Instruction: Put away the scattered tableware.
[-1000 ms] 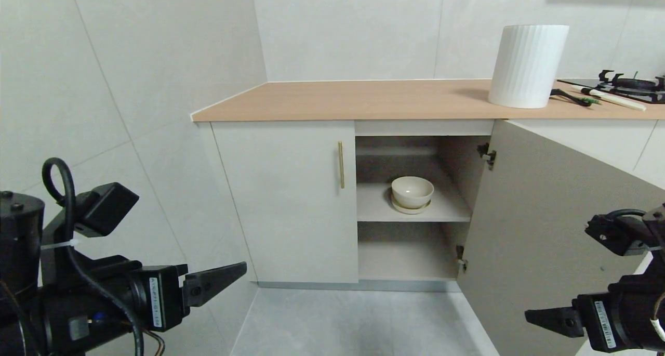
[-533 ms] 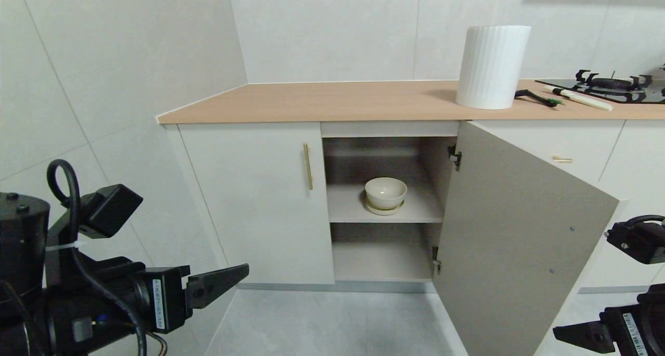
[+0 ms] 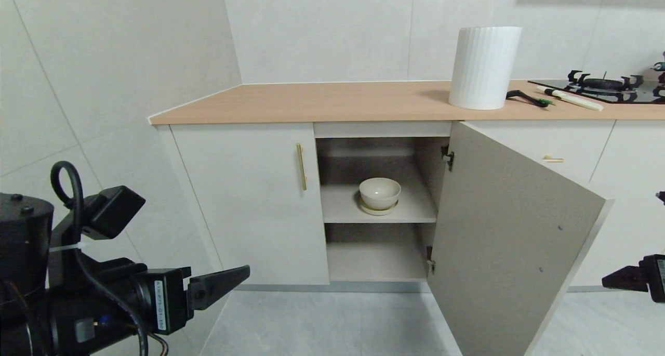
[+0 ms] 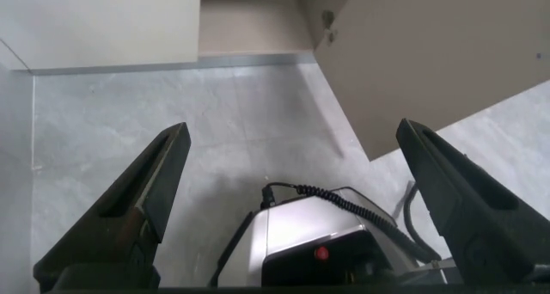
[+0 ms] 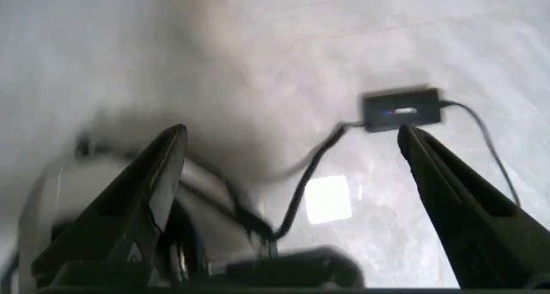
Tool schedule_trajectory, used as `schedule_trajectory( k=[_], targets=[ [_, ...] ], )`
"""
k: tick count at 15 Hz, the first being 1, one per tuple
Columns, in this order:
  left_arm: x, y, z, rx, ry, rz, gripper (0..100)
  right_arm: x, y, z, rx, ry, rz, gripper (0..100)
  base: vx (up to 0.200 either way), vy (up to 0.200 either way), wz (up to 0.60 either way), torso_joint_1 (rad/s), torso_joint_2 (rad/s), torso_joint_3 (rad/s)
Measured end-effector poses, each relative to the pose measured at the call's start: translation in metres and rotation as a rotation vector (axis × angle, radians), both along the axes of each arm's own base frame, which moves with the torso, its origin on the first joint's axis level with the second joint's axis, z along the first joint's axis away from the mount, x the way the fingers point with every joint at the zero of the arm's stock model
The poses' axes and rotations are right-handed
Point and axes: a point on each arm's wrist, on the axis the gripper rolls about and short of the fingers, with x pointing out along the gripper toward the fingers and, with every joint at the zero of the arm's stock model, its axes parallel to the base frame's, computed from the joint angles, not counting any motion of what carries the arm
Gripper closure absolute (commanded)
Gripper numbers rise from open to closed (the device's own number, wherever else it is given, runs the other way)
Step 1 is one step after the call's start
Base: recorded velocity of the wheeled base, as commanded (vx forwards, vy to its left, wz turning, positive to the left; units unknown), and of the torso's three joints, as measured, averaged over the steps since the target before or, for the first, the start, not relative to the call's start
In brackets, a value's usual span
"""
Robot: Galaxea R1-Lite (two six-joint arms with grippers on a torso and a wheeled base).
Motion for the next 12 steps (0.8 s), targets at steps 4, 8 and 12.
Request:
schedule_trajectory(
  k=[4, 8, 12],
  targets=[
    [0.000, 0.000, 0.000, -0.001, -0.002, 0.000, 0, 0.036, -0.025, -0.007, 0.006, -0.067, -0.134, 0, 0.000, 0.000, 0.00, 0.000, 0.00, 0.000],
    [0.000, 0.000, 0.000, -0.001, -0.002, 0.000, 0, 0.071, -0.039, -0.027, 0.066, -0.102, -0.189, 0, 0.000, 0.000, 0.00, 0.000, 0.00, 0.000],
    [0.000, 0.000, 0.001, -0.002, -0.003, -0.001, 0, 0.086, -0.036, -0.047, 0.099, -0.082, -0.184, 0, 0.000, 0.000, 0.00, 0.000, 0.00, 0.000]
  ],
)
